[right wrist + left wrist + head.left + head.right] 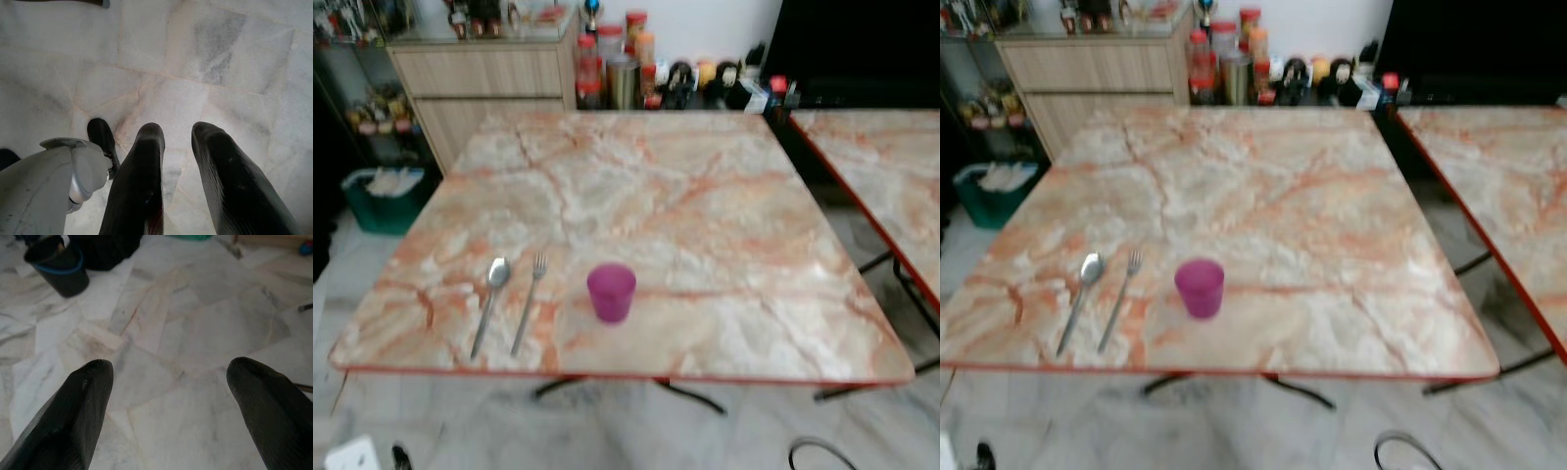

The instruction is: Setting the table

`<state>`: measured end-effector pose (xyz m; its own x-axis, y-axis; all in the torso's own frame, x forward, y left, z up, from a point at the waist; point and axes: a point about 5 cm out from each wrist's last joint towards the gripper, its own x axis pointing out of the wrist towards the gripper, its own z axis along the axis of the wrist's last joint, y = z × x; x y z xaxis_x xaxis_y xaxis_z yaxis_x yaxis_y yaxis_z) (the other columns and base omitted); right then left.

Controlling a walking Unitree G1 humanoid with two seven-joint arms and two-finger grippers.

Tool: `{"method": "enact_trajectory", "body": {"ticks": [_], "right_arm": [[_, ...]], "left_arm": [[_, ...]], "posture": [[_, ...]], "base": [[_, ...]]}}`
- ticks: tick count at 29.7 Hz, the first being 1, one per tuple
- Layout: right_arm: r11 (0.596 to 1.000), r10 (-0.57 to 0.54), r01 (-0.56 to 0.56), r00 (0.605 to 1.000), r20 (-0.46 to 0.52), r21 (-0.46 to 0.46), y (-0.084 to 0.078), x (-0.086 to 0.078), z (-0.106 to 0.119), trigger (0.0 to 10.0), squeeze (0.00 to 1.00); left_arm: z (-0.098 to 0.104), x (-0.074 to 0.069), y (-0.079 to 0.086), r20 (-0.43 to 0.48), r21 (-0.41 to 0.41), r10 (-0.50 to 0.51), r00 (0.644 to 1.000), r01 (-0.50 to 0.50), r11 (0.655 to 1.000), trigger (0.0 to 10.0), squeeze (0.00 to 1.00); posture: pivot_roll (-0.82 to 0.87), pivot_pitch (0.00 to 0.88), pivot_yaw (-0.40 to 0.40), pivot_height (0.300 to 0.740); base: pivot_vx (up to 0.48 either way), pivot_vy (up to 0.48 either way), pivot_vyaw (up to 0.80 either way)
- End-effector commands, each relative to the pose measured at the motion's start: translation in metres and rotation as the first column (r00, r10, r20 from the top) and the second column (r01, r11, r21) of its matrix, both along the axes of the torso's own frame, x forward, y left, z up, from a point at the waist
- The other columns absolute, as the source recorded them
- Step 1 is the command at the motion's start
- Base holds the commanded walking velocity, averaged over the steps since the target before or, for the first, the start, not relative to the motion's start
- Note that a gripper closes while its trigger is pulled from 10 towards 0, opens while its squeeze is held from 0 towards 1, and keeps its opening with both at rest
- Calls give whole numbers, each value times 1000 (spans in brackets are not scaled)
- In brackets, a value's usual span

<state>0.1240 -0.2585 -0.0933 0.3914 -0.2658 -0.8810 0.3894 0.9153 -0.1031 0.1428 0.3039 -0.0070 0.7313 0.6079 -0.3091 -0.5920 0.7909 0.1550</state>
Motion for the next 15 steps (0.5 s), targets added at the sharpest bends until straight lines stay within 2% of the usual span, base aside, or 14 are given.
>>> {"method": "enact_trajectory", "body": {"ticks": [1, 4, 7, 8, 9, 10, 13, 14, 15], "right_arm": [[1000, 4, -4, 1000, -8, -5, -2, -3, 0, 10000, 0], [1000, 9, -10, 1000, -9, -7, -3, -3, 0, 10000, 0], [1000, 19, -19, 1000, -11, -10, -4, -3, 0, 10000, 0], [1000, 19, -19, 1000, -11, -10, -4, -3, 0, 10000, 0], [1000, 21, -21, 1000, -12, -11, -5, -3, 1, 10000, 0], [1000, 26, -26, 1000, -13, -14, -5, -2, 1, 10000, 0], [999, 29, -29, 1000, -12, -16, -6, -2, 1, 10000, 0], [999, 29, -29, 1000, -12, -16, -6, -2, 1, 10000, 0], [999, 31, -31, 999, -12, -16, -6, -1, 2, 10000, 0]], "left_arm": [[6, -8, -3, 5, 7, -1, 1000, 1, 1000, 10000, 0], [15, -27, -10, 2, 37, 17, 1000, -17, 999, 10000, 0], [36, -48, -14, 25, 87, 71, 997, -73, 993, 10000, 0], [36, -48, -14, 25, 87, 71, 997, -73, 993, 10000, 0], [45, -53, -15, 33, 106, 95, 995, -98, 990, 10000, 0], [64, -62, -12, 50, 167, 154, 987, -160, 973, 10000, 0], [86, -64, -1, 93, 259, 206, 974, -223, 940, 10000, 0], [86, -64, -1, 93, 259, 206, 974, -223, 940, 10000, 0], [101, -61, 7, 128, 306, 234, 964, -263, 915, 10000, 0]], "posture": [[79, 82, -1, 740], [90, 83, -7, 740], [107, 87, -15, 740], [107, 87, -15, 740], [107, 87, -15, 740], [123, 93, -20, 740], [135, 97, -23, 740], [135, 97, -23, 740], [145, 99, -28, 740]], "base": [[0, 0, 0], [0, 0, 0], [0, 0, 0], [0, 0, 0], [0, 0, 0], [0, 0, 0], [0, 0, 0], [0, 0, 0], [0, 0, 0]]}}
